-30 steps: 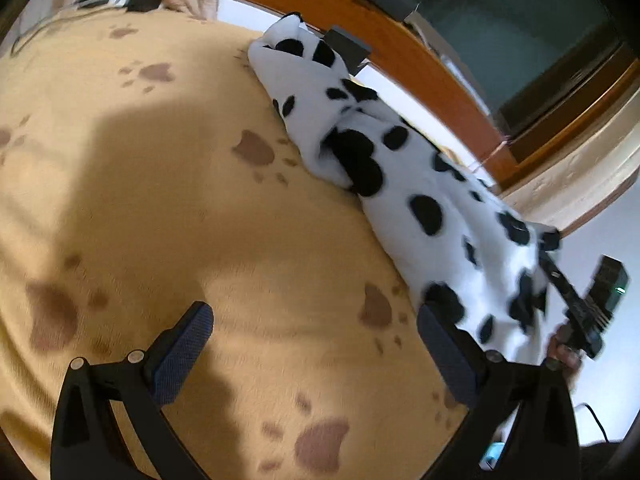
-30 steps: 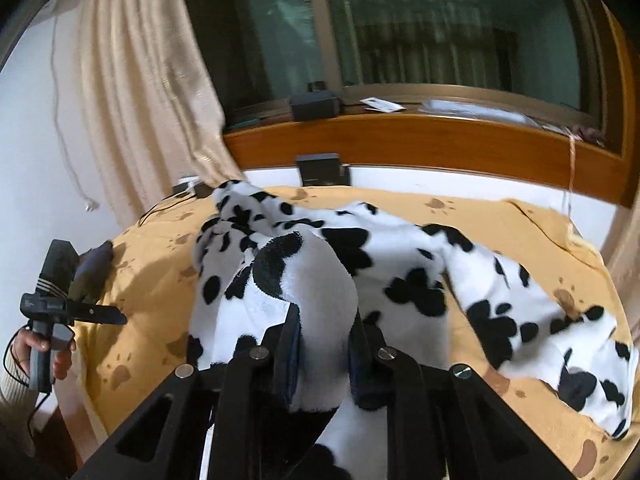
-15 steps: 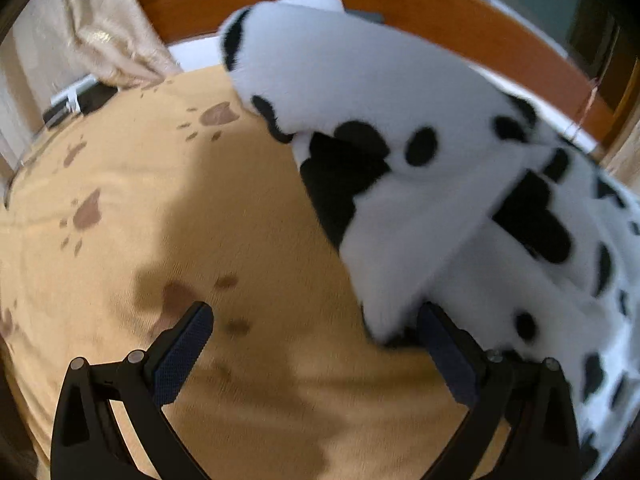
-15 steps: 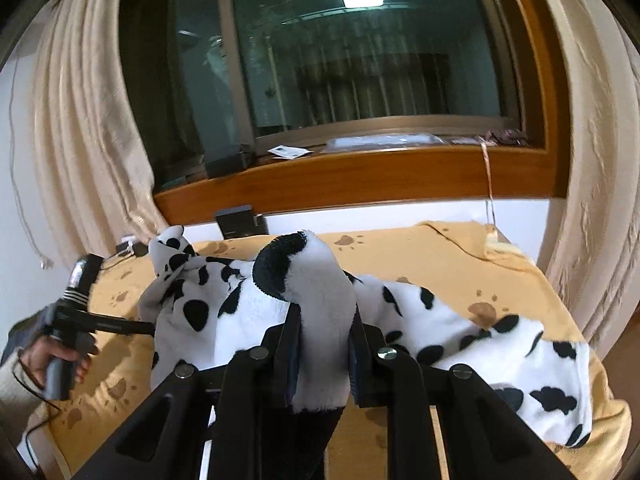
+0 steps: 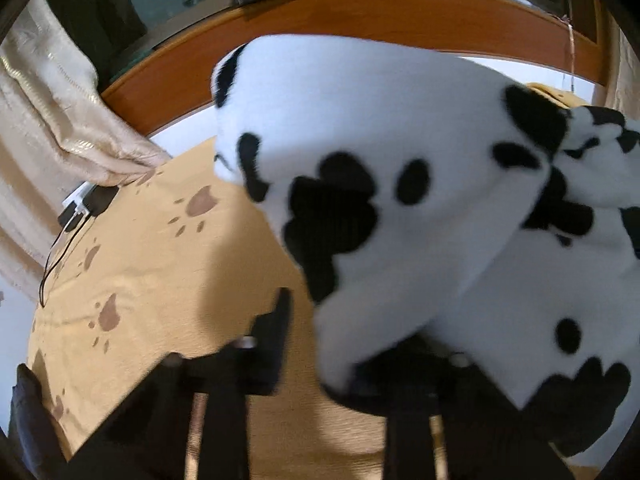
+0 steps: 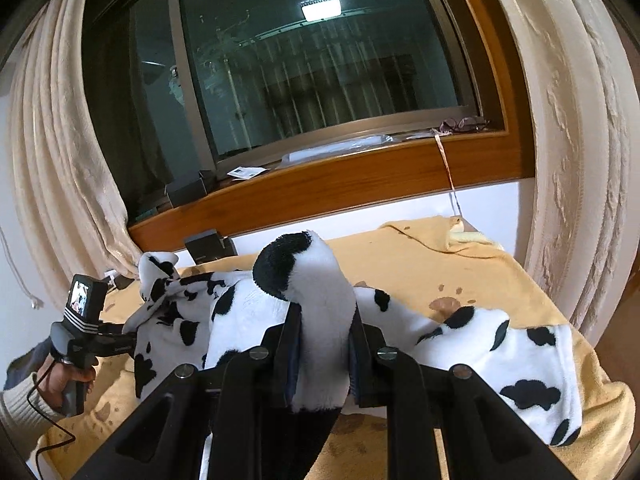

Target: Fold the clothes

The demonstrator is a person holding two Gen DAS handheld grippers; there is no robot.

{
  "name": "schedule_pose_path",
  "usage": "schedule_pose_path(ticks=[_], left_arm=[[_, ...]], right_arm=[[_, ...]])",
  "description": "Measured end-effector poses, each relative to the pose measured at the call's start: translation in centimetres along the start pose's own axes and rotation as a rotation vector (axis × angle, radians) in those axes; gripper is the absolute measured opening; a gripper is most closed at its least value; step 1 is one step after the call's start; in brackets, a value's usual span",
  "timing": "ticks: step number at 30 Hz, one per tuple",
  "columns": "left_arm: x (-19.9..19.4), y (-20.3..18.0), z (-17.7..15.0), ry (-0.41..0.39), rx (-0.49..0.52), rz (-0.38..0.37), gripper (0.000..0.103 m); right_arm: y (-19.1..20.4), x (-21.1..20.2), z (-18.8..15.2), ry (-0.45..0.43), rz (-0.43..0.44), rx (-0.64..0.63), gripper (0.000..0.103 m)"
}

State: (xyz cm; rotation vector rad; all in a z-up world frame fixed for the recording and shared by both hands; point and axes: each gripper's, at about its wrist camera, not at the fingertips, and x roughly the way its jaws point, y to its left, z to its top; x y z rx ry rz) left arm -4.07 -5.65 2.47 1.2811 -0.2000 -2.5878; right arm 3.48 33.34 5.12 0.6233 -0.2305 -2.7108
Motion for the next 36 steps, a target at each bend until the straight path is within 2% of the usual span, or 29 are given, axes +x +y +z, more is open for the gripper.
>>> schedule_pose_path(ticks=[5,7,11,13,17,19,21,22,25,28,32,33,34,36], left_arm=[[-4.2,1.2,1.6,-0.142,-0.022,0.074,0.018],[-6.9,2.6,2.6,-0.218,-0.026,0.140,0.018],[-11.6,4.8,3.5,-0.332,0.015,0.309,0.018],[-13.9,5.9,3.6,-0.387,0.054,0.427,0.018],[-16.1,7.4,3.8,-0.450,0.158,0.629,0.020],[-16.9,7.9,3.9,-0.473,0.237,0.751,0.020],[-17.8,8.7,3.8,-0.486,0.302,0.854,0.021],[-18.3,9.3,3.8,-0.484,0.324,0.893,0.021],[-19.2,12.5,3.5,-0.454,0.294,0.912,0.026],[-19.5,15.6,2.3,-0.419,0.264,0.951,0.032],[-17.6,18.3,-0.1,-0.367,0.280,1.003,0.044],[-16.8,18.9,-0.7,-0.348,0.296,1.020,0.049],[-15.9,19.3,-1.2,-0.331,0.308,1.031,0.052],[-13.5,20.8,-2.4,-0.266,0.311,1.010,0.062]], right_arm=[[0.5,-0.3,-0.3,-0.002,0.011,-0.020,0.020],[1.1,-0.5,-0.5,-0.001,0.034,-0.037,0.020],[3.0,-1.7,-0.7,-0.016,0.079,-0.101,0.020],[3.7,-2.3,-0.6,-0.027,0.083,-0.122,0.020],[4.2,-2.8,-0.2,-0.031,0.127,-0.093,0.020],[4.9,-3.1,0.0,-0.024,0.184,-0.080,0.020],[6.6,-3.7,-0.1,-0.019,0.241,-0.124,0.021],[7.8,-4.1,-0.3,-0.013,0.279,-0.157,0.021],[12.2,-5.5,-1.5,0.028,0.458,-0.283,0.021],[17.0,-6.5,-3.5,0.111,0.690,-0.371,0.021],[23.5,-6.4,-6.2,0.264,0.996,-0.450,0.023],[24.9,-6.3,-6.7,0.303,1.064,-0.465,0.028],[26.0,-6.4,-7.2,0.313,1.095,-0.486,0.034],[28.1,-6.5,-8.1,0.334,1.157,-0.528,0.073]])
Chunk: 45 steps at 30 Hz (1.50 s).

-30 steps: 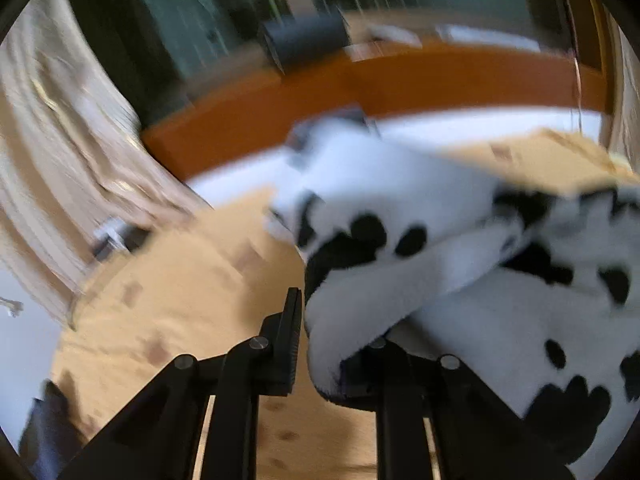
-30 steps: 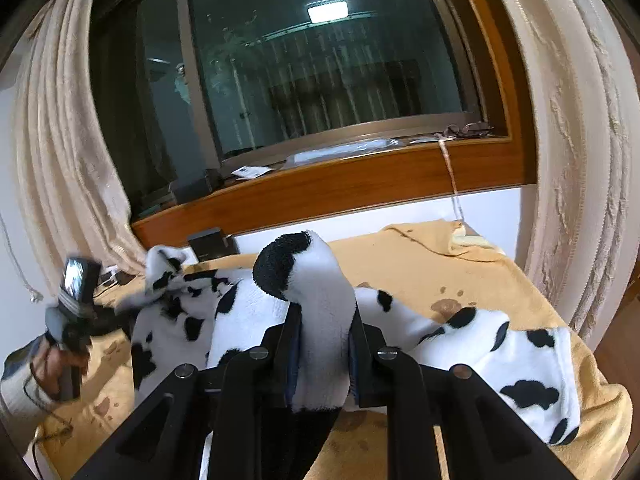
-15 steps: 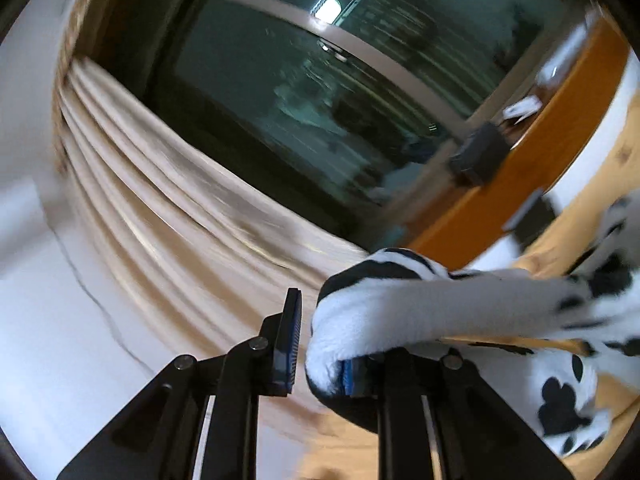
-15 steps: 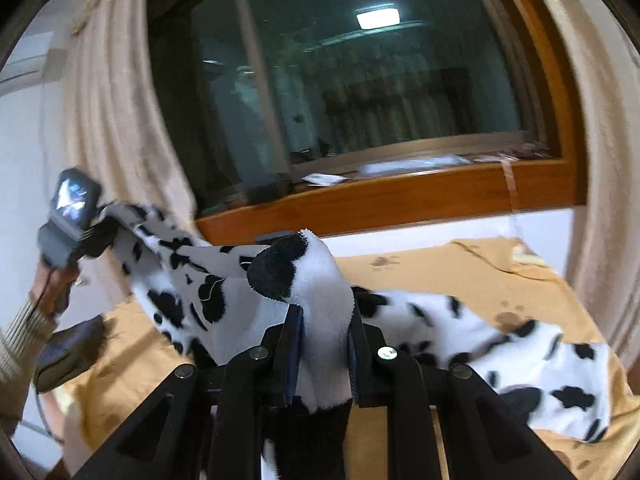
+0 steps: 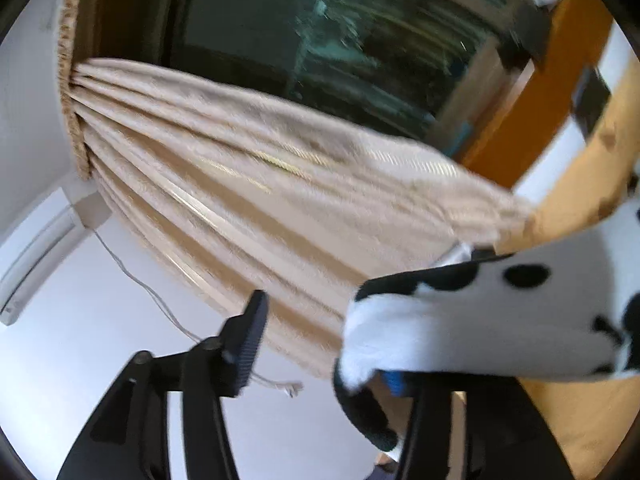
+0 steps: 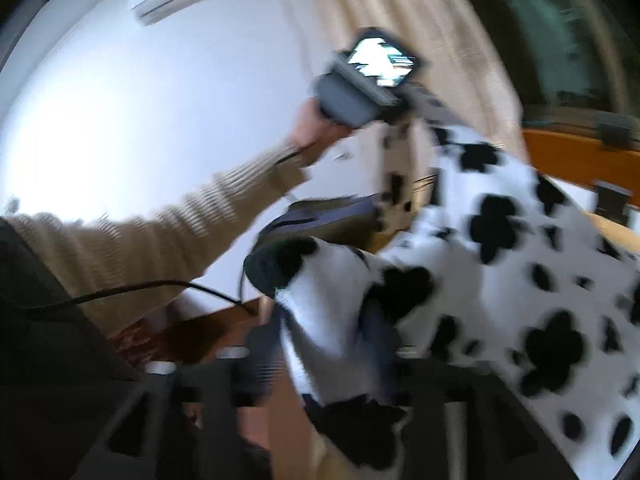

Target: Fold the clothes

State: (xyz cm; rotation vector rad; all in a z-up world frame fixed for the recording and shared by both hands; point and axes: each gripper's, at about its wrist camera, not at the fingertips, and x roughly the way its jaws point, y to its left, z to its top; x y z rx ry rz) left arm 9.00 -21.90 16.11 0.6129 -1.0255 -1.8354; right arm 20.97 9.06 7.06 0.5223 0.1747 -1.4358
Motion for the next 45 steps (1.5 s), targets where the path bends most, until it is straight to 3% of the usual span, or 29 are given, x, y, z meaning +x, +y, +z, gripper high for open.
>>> schedule_pose_path(ticks=[3,6,9,12,16,18,20,23,25,29,32,34,37,41,45], left_arm=[[3.1,-2.2,-3.0,0.125,0.037,-0.102,0.071],[5.8,-3.5,-6.4,0.270,0.022,-0.246,0.072],[7.8,-2.9,-10.4,0.415,-0.110,-0.397,0.072],[8.0,-0.5,-13.6,0.492,-0.321,-0.504,0.072],[3.5,2.4,-17.6,0.473,-0.680,-0.841,0.076],[0.9,2.2,-18.1,0.438,-0.735,-0.984,0.081],[-2.3,1.5,-18.3,0.401,-0.769,-1.146,0.082],[-6.3,-1.4,-17.9,0.409,-0.763,-1.320,0.083],[-7.9,-3.8,-17.3,0.455,-0.750,-1.388,0.083],[-10.1,-7.1,-17.4,0.569,-0.700,-1.405,0.083],[-11.3,-7.5,-18.0,0.584,-0.723,-1.429,0.083],[-11.7,-7.6,-18.2,0.599,-0.743,-1.492,0.083],[-13.2,-7.6,-18.2,0.582,-0.703,-1.574,0.088],[-15.0,-7.3,-18.3,0.556,-0.661,-1.628,0.089],[-16.1,-7.2,-18.5,0.527,-0.642,-1.600,0.089]], right_arm=[[1.0,0.9,0.5,0.004,0.038,-0.049,0.076],[0.0,-0.7,0.0,-0.011,-0.033,-0.015,0.076],[-3.1,-3.6,-1.8,-0.008,-0.169,0.110,0.076],[-7.0,-7.3,-3.9,-0.020,-0.303,0.282,0.076],[-9.9,-12.0,-6.0,-0.036,-0.484,0.397,0.076],[-10.4,-13.8,-7.1,-0.025,-0.566,0.416,0.076],[-10.5,-15.2,-8.0,-0.021,-0.596,0.443,0.076],[-10.7,-16.7,-9.3,-0.009,-0.631,0.479,0.076],[-10.7,-16.6,-10.0,0.011,-0.646,0.483,0.076],[-10.6,-15.9,-11.3,0.059,-0.683,0.474,0.076],[-10.3,-17.0,-12.6,0.082,-0.740,0.486,0.076],[-10.2,-18.1,-13.5,0.096,-0.773,0.504,0.076],[-10.1,-19.0,-14.7,0.112,-0.780,0.531,0.076],[-9.9,-18.8,-15.7,0.136,-0.755,0.546,0.076],[-9.8,-17.4,-15.9,0.165,-0.718,0.536,0.076]])
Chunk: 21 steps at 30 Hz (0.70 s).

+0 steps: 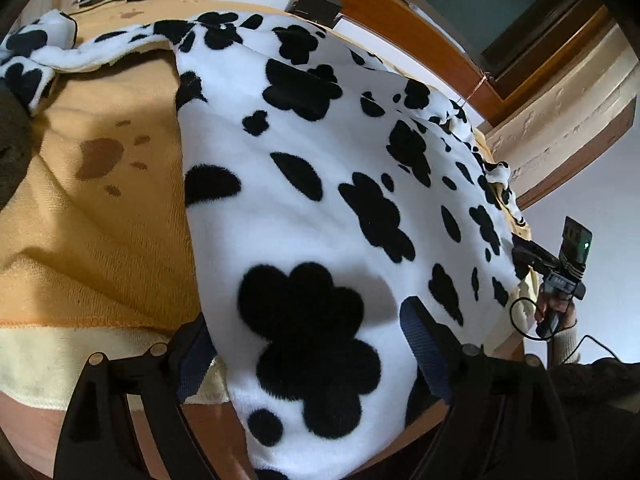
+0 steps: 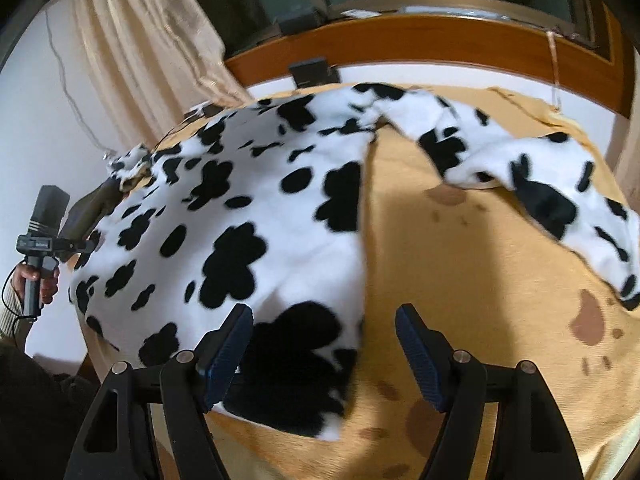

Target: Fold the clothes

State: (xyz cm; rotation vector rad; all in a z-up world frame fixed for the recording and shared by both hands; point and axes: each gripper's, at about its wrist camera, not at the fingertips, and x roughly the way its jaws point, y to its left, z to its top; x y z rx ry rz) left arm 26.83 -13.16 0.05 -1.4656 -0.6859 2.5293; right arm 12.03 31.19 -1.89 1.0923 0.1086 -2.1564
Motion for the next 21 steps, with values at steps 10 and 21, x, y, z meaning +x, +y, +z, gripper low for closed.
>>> schedule_pose_path(ticks=[10,21], left_arm=[[0.1,-1.7,-1.1,-0.019,0.041,0.098,0.083],[-5.1,-4.3,-4.6,-0.003,0.200,0.105,0.023]], right_arm=[[1.0,1.1,-0.5,0.043,0.073,0.049,0.036],[3.1,-5.5,0.0,-0.022,0.284,0.003,0.020]])
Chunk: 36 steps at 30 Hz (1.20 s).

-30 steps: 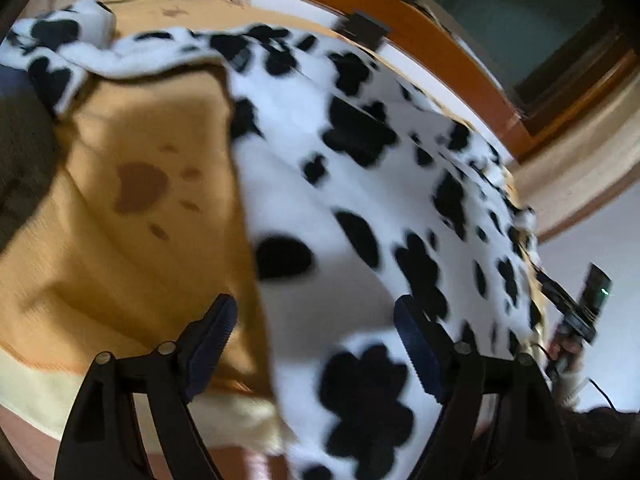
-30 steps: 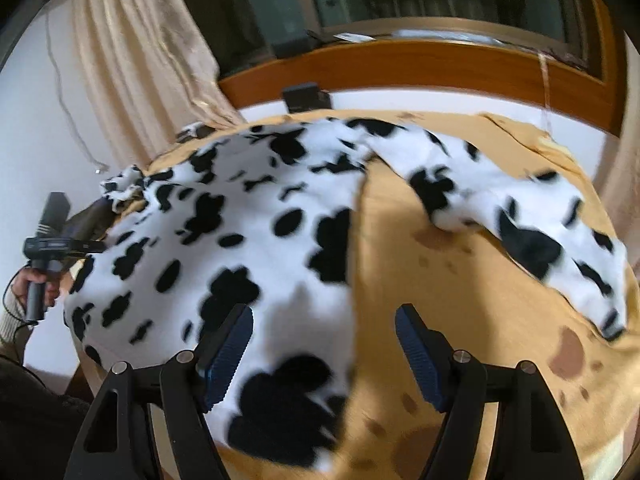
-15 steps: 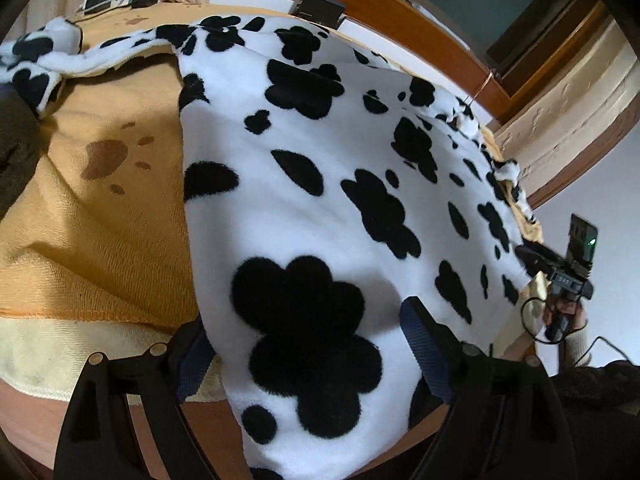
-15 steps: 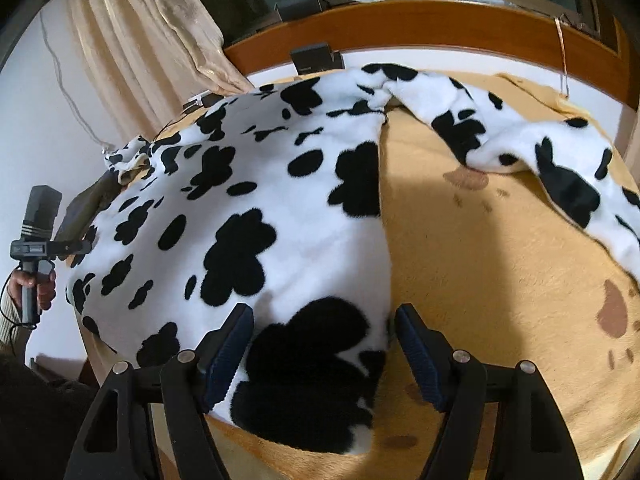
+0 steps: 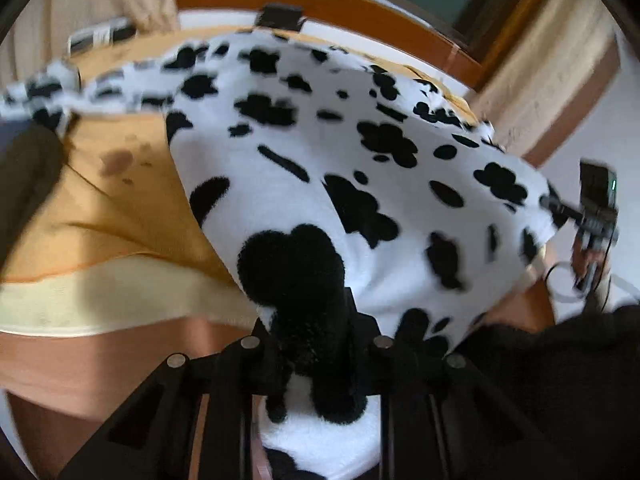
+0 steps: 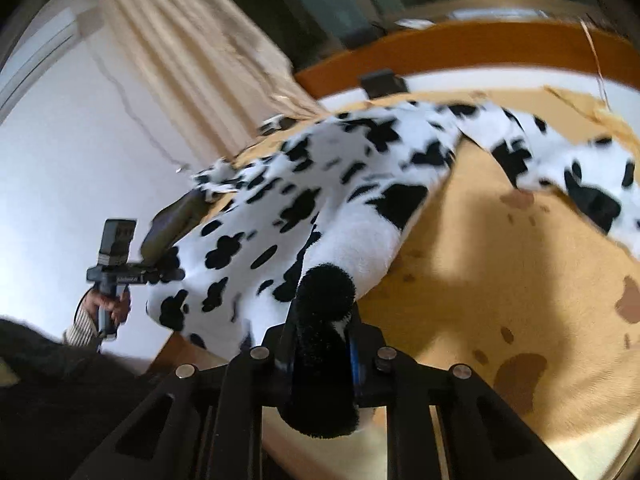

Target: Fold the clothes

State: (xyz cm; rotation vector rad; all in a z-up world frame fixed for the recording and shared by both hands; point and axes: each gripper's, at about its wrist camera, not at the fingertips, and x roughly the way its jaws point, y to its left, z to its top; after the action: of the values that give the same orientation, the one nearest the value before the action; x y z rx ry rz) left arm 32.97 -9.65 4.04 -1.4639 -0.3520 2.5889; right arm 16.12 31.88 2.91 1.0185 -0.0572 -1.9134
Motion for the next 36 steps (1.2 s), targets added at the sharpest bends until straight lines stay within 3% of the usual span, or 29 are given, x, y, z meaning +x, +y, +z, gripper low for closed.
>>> schedule_pose_path(ticks=[3,6,8,10,11,13,14,15,17,21,25,29,30,32,36], left_arm=[[-1.1,-0.5,-1.0,0.033,0.090,0.010,0.024],[0.4,-0.1,-1.7,0.106,0.139,0.034,0.027],[2.0,0.4,-1.9,0.159,0.154,0.053,0.033],[2.5,1.2,-1.9,0.171,0.136,0.033,0.038],[2.0,1.5,-1.7,0.162,0.140,0.030,0.043],[0.7,1.9,-1.4,0.145,0.175,0.082,0.060],[-0.3,2.1,-1.2,0.124,0.199,0.129,0.071],[-1.4,2.2,-1.0,0.104,0.223,0.175,0.080],[-3.2,2.6,-0.6,0.061,0.241,0.232,0.082],[-6.5,3.6,2.3,-0.050,0.247,0.312,0.083],[-7.6,4.3,8.6,-0.194,0.197,0.321,0.087],[-7.6,5.6,15.9,-0.331,0.121,0.299,0.103],[-7.1,6.2,18.0,-0.360,0.102,0.296,0.103],[-5.6,8.2,22.1,-0.373,0.045,0.271,0.103],[-0.2,13.5,29.7,-0.315,-0.068,0.183,0.103]], right_arm=[[1.5,-0.6,-0.8,0.056,-0.004,-0.048,0.020],[1.7,1.3,-2.8,0.166,-0.033,-0.057,0.020],[1.1,3.1,-4.3,0.234,-0.078,-0.053,0.020],[0.5,3.8,-4.6,0.241,-0.099,-0.033,0.021],[0.5,3.4,-4.4,0.232,-0.111,-0.043,0.025],[0.7,2.5,-4.0,0.211,-0.143,-0.068,0.044],[1.1,1.7,-3.8,0.194,-0.190,-0.098,0.069],[1.5,1.0,-3.6,0.177,-0.237,-0.128,0.080],[1.8,-0.8,-2.7,0.132,-0.297,-0.166,0.080],[1.5,-3.5,0.7,0.016,-0.320,-0.155,0.080],[1.8,-4.6,6.4,-0.106,-0.354,-0.182,0.080],[1.2,-4.2,12.5,-0.173,-0.387,-0.212,0.080],[0.7,-3.6,14.2,-0.177,-0.383,-0.210,0.080],[-0.3,-2.4,17.8,-0.182,-0.375,-0.205,0.080],[-3.3,2.3,23.9,-0.140,-0.371,-0.189,0.080]])
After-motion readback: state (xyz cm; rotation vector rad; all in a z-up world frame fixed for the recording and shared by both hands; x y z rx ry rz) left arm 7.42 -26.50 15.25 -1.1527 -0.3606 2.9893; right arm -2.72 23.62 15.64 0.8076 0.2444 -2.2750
